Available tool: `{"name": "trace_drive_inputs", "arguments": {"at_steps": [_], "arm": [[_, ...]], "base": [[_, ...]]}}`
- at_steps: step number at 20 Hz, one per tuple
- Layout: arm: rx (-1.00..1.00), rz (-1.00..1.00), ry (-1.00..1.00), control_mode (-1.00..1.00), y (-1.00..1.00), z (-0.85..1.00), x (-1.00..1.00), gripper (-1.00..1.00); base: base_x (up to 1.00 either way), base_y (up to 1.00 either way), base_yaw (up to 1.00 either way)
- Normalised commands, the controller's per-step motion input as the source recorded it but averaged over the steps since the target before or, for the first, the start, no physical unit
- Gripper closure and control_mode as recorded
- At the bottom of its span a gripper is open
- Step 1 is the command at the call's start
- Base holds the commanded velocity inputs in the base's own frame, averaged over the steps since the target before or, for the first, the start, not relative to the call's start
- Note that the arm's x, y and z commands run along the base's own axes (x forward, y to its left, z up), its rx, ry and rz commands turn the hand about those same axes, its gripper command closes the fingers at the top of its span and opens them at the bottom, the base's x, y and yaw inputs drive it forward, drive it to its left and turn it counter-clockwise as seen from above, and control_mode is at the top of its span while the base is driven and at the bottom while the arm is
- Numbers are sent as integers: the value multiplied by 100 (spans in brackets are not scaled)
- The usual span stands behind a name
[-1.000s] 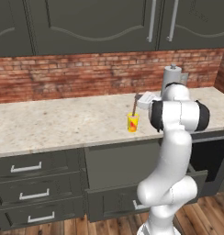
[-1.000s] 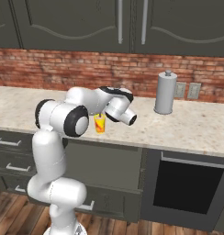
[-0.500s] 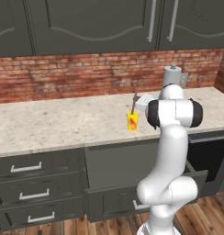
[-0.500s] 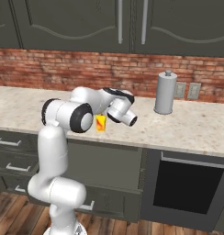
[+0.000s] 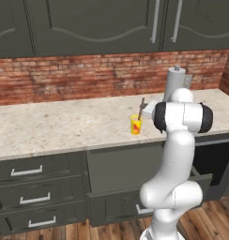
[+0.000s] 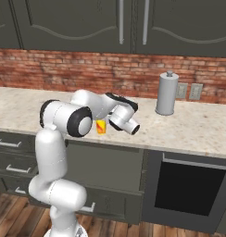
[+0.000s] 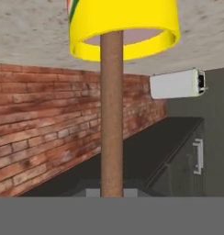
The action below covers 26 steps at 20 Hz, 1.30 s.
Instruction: Pick up the straw from the left drawer and put it inside the smoothie cup.
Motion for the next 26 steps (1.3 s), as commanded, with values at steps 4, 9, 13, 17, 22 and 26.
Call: {"name": "trace_drive_inputs", "arguments": {"at_steps": [4, 9, 13, 17, 22, 26], "arm": [[0, -9, 11, -100, 1, 0, -18, 100], [0, -10, 16, -100, 2, 0, 4, 100], [0, -11, 18, -100, 3, 0, 2, 100], [0, -10, 9, -100, 2, -3, 1, 100], [0, -7, 1, -100, 0, -9, 12, 100], [0, -4, -3, -100, 0, -5, 18, 100]], "base": [[0, 0, 0], [0, 0, 0], [0, 0, 0], [0, 0, 0], [0, 0, 0], [0, 0, 0]]}}
